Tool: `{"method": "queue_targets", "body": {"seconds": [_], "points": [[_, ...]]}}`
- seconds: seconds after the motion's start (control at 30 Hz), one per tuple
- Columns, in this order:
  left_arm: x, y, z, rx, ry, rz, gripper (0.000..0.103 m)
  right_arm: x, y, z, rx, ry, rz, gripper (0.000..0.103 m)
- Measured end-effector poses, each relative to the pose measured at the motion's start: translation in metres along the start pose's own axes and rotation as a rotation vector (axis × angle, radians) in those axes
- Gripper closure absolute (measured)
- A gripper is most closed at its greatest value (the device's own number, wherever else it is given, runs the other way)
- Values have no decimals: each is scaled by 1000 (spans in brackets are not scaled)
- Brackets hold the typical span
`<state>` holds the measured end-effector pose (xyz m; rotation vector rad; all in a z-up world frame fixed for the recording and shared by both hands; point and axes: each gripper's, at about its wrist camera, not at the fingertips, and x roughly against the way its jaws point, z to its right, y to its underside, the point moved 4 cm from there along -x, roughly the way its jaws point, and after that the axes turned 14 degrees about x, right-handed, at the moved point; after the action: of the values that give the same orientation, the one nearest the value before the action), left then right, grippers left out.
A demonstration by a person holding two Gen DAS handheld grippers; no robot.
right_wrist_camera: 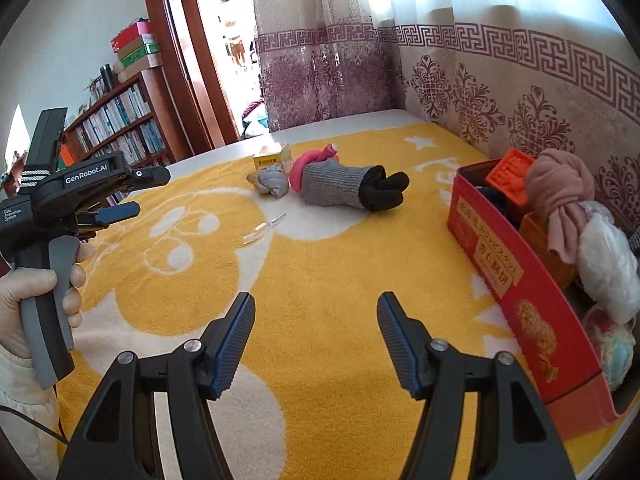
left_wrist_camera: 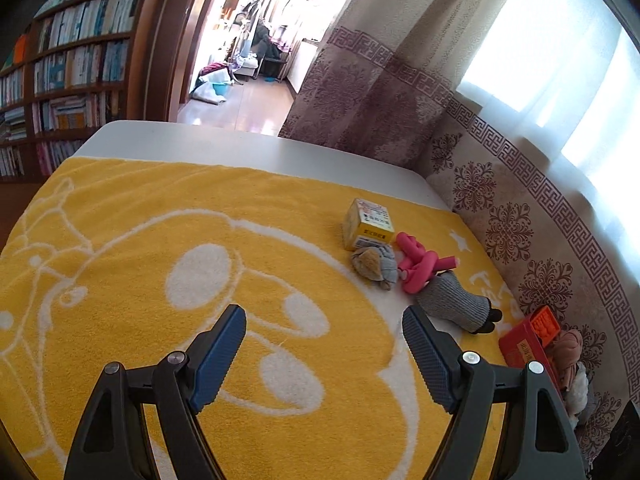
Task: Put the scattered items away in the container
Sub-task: 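Withdraw both open tools from the red box back toward the pile, then reach the right tool to the grey knit sock and grasp it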
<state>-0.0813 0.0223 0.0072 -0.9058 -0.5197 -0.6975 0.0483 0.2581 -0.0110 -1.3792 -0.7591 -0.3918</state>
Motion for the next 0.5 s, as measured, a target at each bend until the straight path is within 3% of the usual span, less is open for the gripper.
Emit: {"method": "queue_targets", "body": {"seconds": [0.37, 0.5], "points": [[-15, 10, -17, 13, -38, -31, 21, -29, 14, 9, -74, -62, -106, 35], [-20, 12, -20, 20, -50, -42, 21, -30, 15, 12, -104, -78, -105, 35]]}}
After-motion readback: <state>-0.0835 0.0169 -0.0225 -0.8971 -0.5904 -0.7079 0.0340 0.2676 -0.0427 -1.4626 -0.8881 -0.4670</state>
